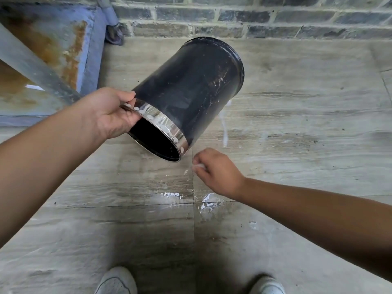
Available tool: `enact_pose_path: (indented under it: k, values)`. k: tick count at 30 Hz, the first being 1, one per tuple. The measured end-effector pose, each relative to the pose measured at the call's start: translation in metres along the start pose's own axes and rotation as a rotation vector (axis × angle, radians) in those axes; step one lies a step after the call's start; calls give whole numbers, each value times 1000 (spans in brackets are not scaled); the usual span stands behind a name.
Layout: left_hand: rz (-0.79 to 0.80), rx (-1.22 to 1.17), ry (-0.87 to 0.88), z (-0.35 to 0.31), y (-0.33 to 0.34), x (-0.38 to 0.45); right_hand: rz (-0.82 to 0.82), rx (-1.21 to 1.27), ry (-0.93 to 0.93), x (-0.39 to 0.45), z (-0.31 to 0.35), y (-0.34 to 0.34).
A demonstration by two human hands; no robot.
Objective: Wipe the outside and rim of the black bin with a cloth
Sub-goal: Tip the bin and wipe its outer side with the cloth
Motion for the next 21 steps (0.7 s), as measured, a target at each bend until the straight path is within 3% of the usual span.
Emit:
enact_pose_path:
  k: [6, 10, 13, 17, 21]
  values:
    - [-11, -10, -14, -15, -4, 4, -150, 329, 515, -15, -77, -30]
    - [77, 203, 74, -44, 32, 1, -280, 524, 629, -19, -96, -68]
    - [115, 591, 183, -57, 71, -8, -426, 626, 649, -20, -104, -97]
    - [93, 1324, 428, -71, 117, -16, -635, 753, 563, -19, -104, -138]
    - [208, 2006, 658, -55, 152, -30, -678, 729, 469, -12, -87, -169]
Point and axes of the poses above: each hand's wrist, its own x-axis towards the middle knuckle, its own y-axis out of the palm, z = x × y, the point moved 9 cm from there along x, towards the middle knuckle, and after that the axes turned 1 degree about -y, right-handed, at the moved point
